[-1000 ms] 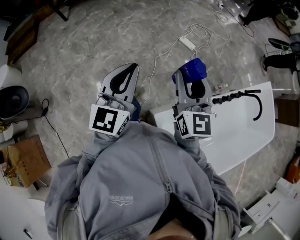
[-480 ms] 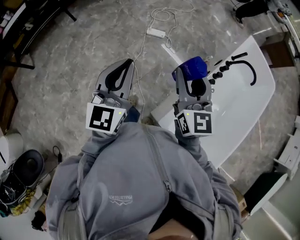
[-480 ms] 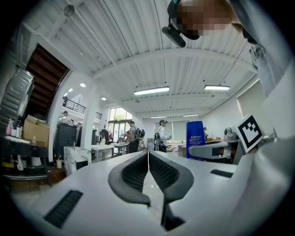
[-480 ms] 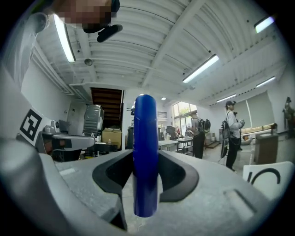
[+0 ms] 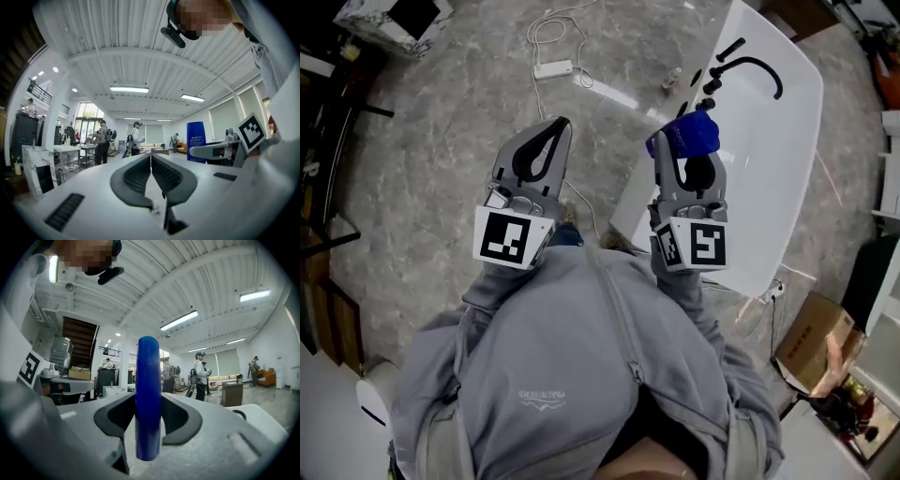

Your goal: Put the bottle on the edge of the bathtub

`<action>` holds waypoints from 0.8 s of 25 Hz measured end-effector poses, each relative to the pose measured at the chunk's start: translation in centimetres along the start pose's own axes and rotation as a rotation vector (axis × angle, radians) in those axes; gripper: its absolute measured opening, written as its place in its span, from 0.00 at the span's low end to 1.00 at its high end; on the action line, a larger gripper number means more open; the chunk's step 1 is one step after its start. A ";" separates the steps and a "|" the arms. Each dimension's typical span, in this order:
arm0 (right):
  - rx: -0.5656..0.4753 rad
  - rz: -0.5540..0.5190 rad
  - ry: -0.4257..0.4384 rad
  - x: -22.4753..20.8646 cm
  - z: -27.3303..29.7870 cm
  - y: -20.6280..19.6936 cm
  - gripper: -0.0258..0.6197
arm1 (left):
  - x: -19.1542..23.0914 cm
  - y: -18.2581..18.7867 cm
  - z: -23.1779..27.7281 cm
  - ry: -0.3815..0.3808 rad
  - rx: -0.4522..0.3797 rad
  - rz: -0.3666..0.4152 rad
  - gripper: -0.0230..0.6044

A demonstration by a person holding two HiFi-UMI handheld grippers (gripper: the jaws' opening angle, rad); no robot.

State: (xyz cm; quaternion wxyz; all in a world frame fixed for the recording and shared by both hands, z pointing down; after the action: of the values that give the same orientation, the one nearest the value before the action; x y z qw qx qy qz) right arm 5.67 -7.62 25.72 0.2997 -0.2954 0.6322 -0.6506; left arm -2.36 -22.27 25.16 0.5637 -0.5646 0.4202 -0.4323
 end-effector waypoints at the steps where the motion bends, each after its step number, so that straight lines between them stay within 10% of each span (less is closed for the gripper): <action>1: 0.002 0.000 -0.034 -0.7 -0.1 -0.1 0.29 | 0.0 -0.1 0.7 -0.028 0.001 -0.002 0.05; 9: 0.041 -0.003 -0.258 -5.0 -2.5 -1.0 0.29 | -1.2 -1.4 4.1 -0.209 0.029 -0.036 0.05; 20: 0.044 -0.032 -0.357 -7.4 -3.6 -1.2 0.29 | -2.4 -2.9 7.3 -0.317 0.041 -0.062 0.05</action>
State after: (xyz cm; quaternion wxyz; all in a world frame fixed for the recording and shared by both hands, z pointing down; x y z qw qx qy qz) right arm 7.74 0.38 26.83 0.4032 -0.4097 0.5497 -0.6061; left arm 3.97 -17.92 28.13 0.6207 -0.6269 0.2995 -0.3635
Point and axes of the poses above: the fingertips, and each gripper's own axes: z forward along the fingers, x to its left, y out of its top, the point moved 2 cm from there along -z, backward along the fingers, and after that the axes turned 11 degrees about -y, right-handed, at the moved point
